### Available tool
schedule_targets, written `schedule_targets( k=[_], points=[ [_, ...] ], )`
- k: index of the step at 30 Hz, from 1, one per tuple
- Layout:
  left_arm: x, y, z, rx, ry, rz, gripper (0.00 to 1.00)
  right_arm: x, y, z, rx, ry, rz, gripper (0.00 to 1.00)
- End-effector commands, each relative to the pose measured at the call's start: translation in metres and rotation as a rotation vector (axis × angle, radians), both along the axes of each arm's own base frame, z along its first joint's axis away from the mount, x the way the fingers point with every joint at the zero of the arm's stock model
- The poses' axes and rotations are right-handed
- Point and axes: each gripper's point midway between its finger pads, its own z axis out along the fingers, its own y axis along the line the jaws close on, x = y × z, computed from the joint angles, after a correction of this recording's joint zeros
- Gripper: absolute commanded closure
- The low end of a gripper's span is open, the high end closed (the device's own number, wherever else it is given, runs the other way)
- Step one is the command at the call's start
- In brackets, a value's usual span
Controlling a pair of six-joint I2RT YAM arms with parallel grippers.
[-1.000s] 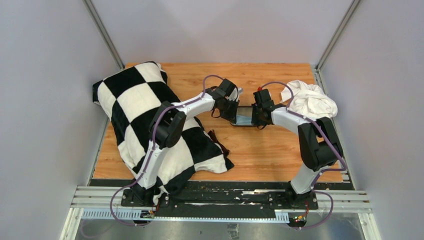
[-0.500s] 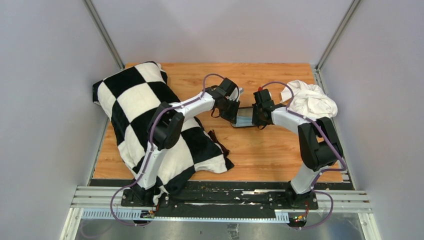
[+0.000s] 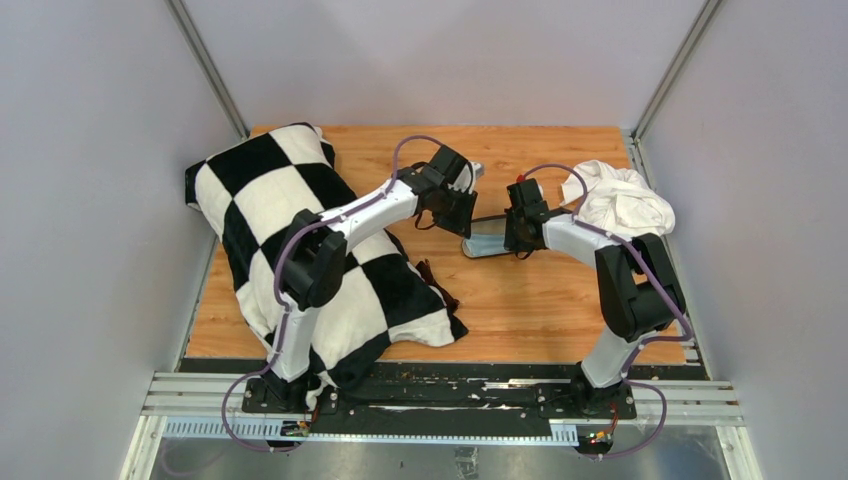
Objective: Organize the sunglasses
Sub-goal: Place the glasses cleaning cloth in the sunglasses case.
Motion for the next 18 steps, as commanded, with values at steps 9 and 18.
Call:
schedule_targets(
  k=[9, 18],
  points=[
    [-0.011, 0.016, 0.027, 0.016, -0.06, 0.015, 0.73, -0.016, -0.006, 0.018, -0.006, -0.016, -0.005, 0.87],
    [-0.015, 0.017, 0.02, 0.017, -0.04, 0.013, 0.72, -0.011, -0.002, 0.036, 0.019, -0.05, -0.002, 0.83]
  ],
)
